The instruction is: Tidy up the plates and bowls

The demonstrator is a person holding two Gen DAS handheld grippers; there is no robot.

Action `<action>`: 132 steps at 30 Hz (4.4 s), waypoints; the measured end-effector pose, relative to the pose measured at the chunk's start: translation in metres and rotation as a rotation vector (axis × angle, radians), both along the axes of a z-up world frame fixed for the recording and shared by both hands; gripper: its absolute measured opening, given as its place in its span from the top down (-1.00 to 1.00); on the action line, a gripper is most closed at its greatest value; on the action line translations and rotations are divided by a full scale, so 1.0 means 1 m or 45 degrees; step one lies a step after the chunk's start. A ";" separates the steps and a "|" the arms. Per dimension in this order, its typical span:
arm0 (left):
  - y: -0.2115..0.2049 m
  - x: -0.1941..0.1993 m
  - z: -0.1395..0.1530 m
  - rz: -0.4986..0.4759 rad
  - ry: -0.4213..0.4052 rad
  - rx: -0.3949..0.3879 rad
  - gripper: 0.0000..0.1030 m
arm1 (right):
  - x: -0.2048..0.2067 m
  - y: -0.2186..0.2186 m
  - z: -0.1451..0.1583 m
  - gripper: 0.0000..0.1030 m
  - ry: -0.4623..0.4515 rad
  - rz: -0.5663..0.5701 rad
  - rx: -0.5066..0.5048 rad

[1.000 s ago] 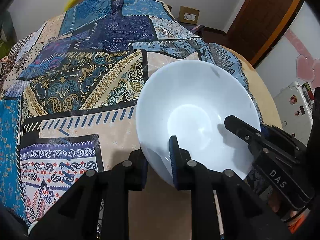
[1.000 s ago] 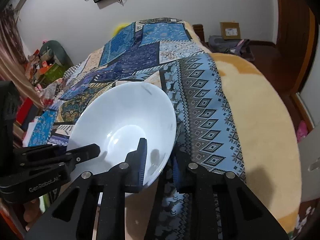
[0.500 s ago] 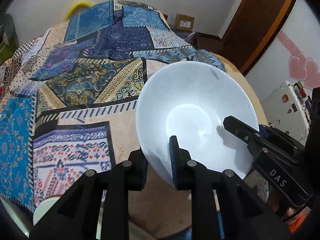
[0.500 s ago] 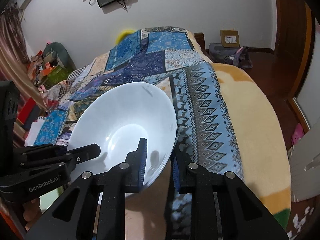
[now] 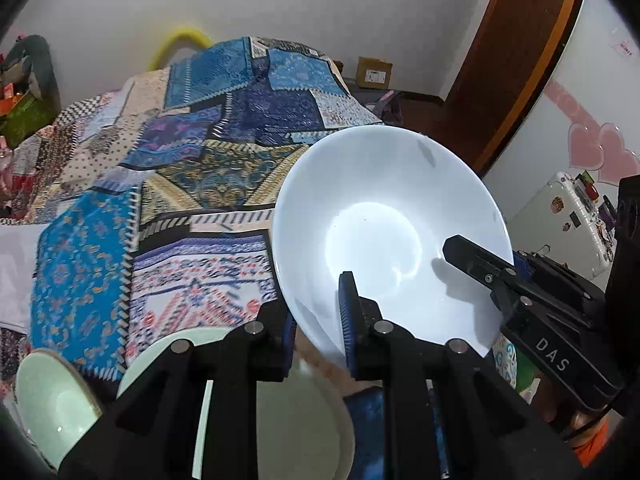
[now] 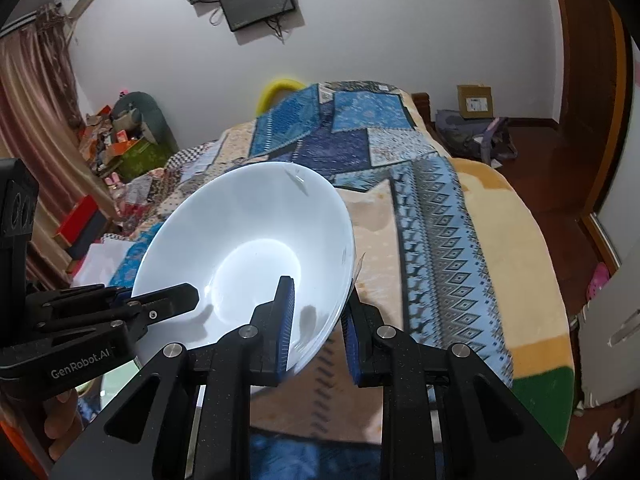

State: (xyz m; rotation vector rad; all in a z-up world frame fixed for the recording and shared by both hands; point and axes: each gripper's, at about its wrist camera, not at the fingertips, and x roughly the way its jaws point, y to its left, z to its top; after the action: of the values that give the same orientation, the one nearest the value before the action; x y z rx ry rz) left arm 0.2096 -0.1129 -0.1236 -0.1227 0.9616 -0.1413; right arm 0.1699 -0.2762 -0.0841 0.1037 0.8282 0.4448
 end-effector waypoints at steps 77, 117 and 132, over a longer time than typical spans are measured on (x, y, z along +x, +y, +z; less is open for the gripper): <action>0.264 -0.180 -0.063 0.483 0.128 -0.016 0.63 | -0.100 0.260 -0.057 0.60 0.182 0.534 -0.045; 0.284 -0.181 -0.060 0.534 0.105 -0.048 0.63 | -0.092 0.255 -0.059 0.57 0.168 0.535 -0.032; 0.290 -0.186 -0.052 0.568 0.068 0.009 0.58 | -0.091 0.254 -0.065 0.57 0.197 0.537 -0.041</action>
State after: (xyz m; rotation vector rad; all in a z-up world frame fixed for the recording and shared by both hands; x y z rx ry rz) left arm 0.0239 0.1768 -0.1752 -0.3318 0.9658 0.2774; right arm 0.0784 -0.0224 -0.1489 -0.0704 1.0124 0.8275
